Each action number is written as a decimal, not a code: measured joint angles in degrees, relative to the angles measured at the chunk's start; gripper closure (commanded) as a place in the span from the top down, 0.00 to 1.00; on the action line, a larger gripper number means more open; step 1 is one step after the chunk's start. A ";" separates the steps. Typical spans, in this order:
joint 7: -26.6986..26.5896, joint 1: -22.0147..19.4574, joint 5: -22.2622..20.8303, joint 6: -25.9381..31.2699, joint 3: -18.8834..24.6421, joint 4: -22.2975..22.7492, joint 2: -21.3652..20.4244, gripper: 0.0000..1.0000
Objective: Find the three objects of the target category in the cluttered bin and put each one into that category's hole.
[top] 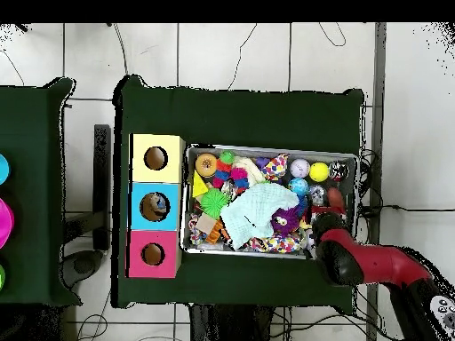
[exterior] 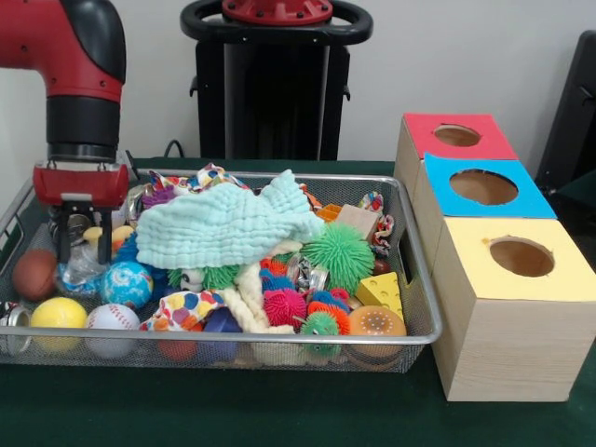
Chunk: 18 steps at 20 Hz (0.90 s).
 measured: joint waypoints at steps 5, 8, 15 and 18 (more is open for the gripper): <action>0.00 0.11 1.33 3.06 0.01 2.09 -4.31 0.00; 0.00 0.11 2.44 4.94 0.04 3.15 -6.83 0.00; 0.00 0.11 4.57 7.73 0.12 5.32 -11.13 0.00; 0.00 0.11 5.99 8.89 0.30 6.69 -13.35 0.00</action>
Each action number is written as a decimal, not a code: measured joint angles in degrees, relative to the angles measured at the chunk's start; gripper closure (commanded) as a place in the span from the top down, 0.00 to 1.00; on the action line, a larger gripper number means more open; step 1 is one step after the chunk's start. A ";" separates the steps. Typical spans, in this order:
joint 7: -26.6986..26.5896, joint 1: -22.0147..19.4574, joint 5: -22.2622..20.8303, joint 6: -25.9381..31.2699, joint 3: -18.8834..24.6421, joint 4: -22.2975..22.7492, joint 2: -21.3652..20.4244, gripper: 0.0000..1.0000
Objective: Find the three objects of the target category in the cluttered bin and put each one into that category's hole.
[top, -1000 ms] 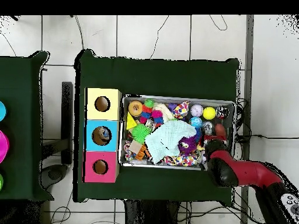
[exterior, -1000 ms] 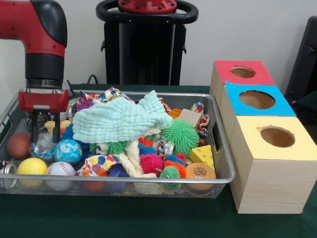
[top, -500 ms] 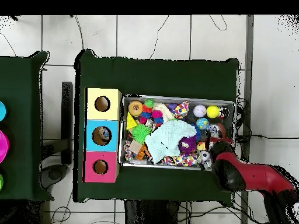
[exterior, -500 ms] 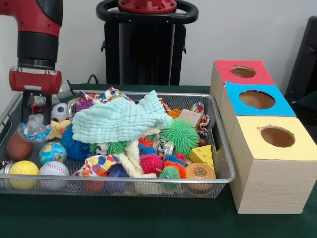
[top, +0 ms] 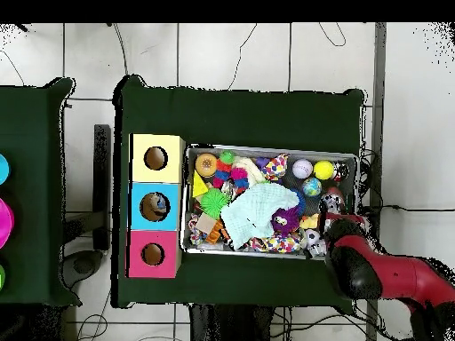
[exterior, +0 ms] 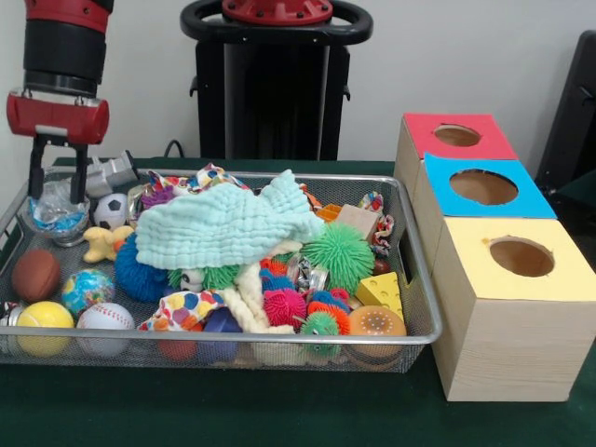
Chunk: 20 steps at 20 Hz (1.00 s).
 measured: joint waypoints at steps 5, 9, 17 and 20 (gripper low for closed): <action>0.00 0.00 2.66 0.95 0.71 2.54 -3.33 0.00; 0.00 0.12 5.53 1.80 1.64 4.84 -6.10 0.00; 0.00 1.11 10.25 3.72 3.31 8.04 -9.87 0.00; 0.00 1.70 11.90 4.28 3.73 9.02 -10.93 0.00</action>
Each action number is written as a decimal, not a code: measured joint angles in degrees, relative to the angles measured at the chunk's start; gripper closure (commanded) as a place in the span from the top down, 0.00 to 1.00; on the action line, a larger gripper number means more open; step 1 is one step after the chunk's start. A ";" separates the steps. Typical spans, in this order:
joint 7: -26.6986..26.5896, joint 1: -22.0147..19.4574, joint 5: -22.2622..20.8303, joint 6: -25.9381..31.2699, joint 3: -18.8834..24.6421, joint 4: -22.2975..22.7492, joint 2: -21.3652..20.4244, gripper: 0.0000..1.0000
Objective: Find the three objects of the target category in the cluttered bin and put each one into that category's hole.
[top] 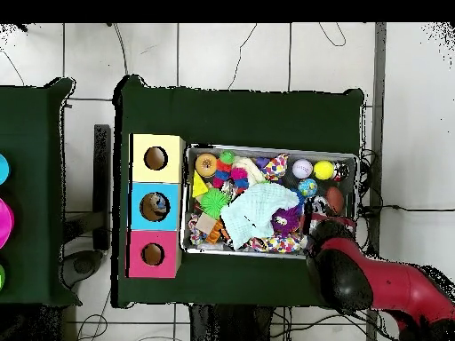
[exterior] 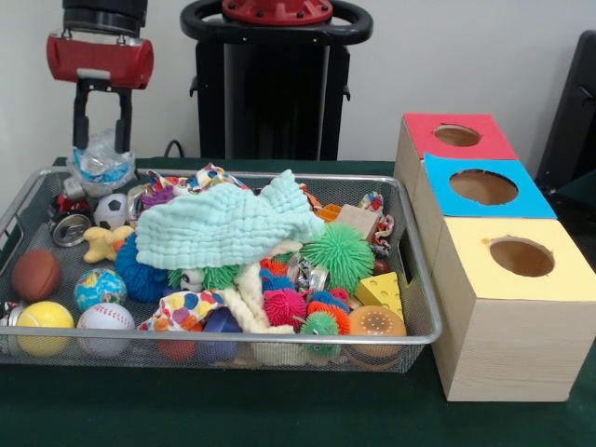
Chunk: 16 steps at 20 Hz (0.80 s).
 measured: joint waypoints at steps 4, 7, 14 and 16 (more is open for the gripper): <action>0.00 1.46 2.91 0.65 0.27 1.36 -1.85 0.00; 0.00 2.31 4.36 0.66 0.27 2.00 -2.66 0.00; 0.00 5.94 9.41 0.66 0.27 4.30 -5.42 0.00; 0.00 6.60 10.15 0.66 0.26 4.47 -5.76 0.00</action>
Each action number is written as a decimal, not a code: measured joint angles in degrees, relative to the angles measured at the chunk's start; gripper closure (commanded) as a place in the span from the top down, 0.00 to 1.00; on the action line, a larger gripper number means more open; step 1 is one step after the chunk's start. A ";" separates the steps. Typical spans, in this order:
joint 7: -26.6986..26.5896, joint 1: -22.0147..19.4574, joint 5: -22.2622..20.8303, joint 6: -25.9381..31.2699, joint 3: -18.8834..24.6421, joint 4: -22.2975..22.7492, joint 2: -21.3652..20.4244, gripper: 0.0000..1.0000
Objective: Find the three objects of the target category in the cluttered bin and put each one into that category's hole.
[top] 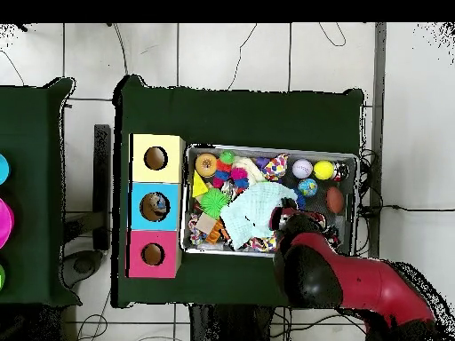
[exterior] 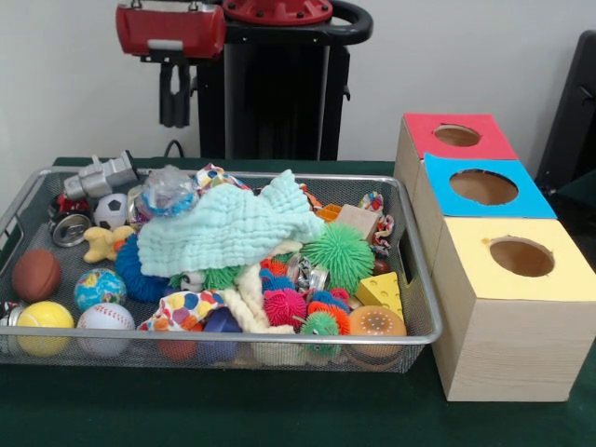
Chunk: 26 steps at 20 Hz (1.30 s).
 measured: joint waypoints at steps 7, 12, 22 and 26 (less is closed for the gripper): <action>0.00 5.35 4.25 -0.01 -1.42 0.51 -1.39 0.00; 0.00 9.89 5.52 -0.01 -3.95 1.39 -1.57 0.00; 0.00 10.92 5.51 -0.01 -7.55 2.35 -1.57 0.00; 0.00 8.22 5.51 -0.01 -7.73 2.34 -1.54 1.00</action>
